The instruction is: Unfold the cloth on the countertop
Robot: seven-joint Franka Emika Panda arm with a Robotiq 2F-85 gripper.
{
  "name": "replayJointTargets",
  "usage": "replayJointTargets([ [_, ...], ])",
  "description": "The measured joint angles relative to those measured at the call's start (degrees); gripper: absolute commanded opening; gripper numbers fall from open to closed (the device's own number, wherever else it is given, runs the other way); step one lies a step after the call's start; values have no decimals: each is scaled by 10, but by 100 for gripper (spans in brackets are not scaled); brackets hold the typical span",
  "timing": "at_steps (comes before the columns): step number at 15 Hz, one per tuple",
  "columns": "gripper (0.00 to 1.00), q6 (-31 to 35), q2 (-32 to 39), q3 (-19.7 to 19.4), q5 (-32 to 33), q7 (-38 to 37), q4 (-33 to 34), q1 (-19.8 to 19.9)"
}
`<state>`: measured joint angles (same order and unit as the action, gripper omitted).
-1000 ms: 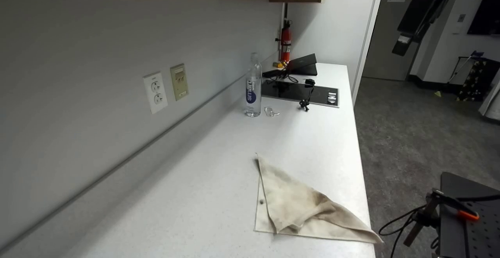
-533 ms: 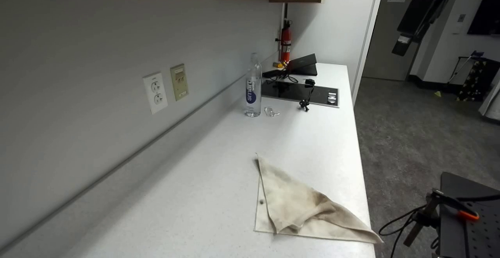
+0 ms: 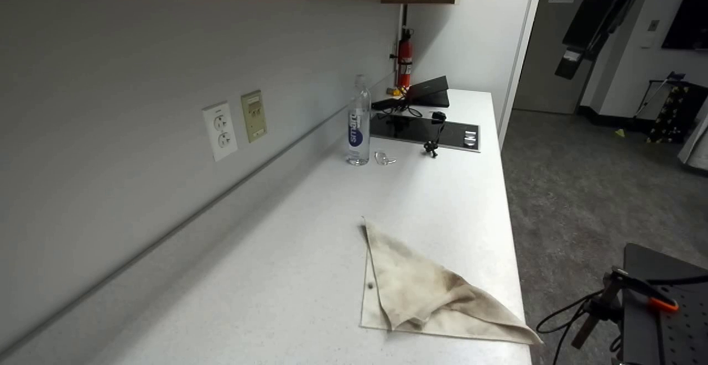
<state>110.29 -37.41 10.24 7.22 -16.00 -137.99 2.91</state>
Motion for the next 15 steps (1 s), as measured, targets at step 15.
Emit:
replayJointTargets([
  [15, 100, 7, 90, 6, -78, -11, 89, -34],
])
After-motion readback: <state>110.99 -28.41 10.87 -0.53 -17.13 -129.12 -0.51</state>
